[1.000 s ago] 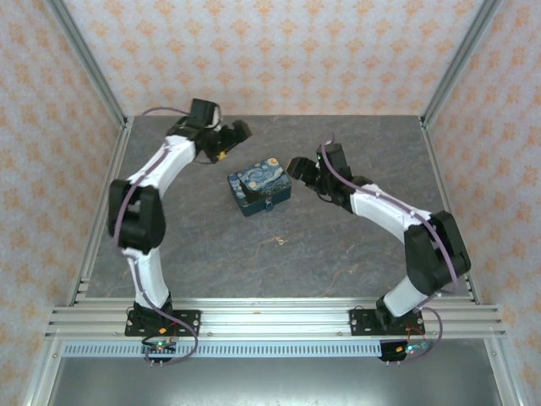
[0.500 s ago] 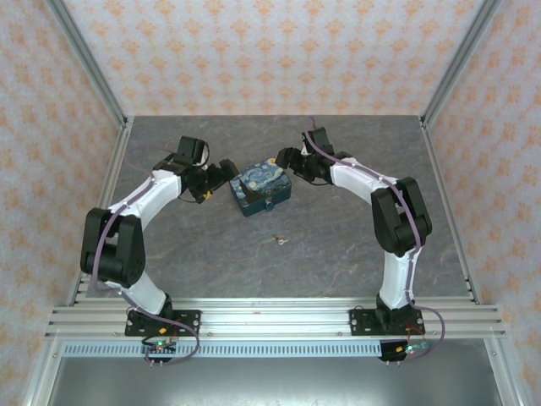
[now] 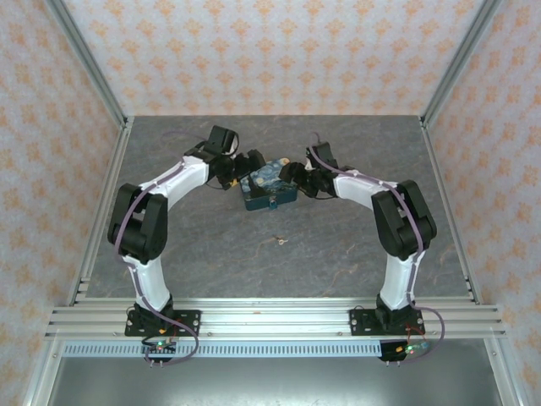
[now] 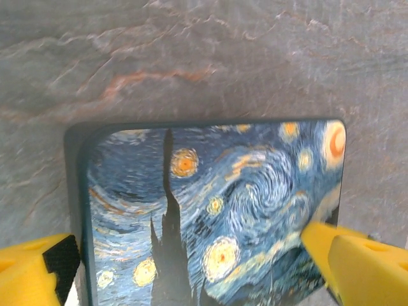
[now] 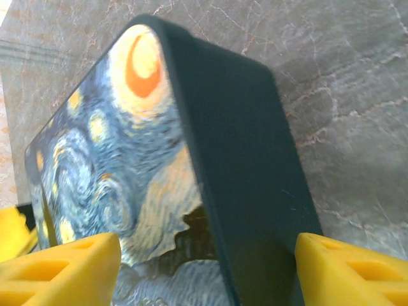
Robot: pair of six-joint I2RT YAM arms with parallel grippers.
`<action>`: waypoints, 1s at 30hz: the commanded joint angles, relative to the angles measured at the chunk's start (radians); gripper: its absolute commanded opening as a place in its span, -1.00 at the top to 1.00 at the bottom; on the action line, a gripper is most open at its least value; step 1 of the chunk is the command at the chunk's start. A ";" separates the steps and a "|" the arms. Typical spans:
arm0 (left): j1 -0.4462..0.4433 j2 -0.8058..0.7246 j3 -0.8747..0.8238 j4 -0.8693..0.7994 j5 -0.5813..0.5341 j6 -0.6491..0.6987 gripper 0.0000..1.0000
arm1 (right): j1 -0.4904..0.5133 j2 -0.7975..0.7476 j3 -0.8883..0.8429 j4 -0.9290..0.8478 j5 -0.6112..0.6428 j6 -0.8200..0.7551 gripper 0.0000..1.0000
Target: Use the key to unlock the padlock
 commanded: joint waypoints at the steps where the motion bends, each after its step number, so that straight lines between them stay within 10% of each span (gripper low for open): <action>1: -0.034 0.045 0.062 0.004 0.016 -0.016 -1.00 | 0.009 -0.071 -0.047 0.079 -0.007 0.031 -0.44; 18: -0.055 -0.023 -0.042 0.055 -0.036 -0.065 -1.00 | -0.049 -0.138 -0.064 0.065 0.075 0.053 -0.77; 30: -0.035 -0.312 -0.188 -0.003 -0.061 0.022 -1.00 | -0.103 -0.416 -0.067 -0.292 0.390 0.014 -0.98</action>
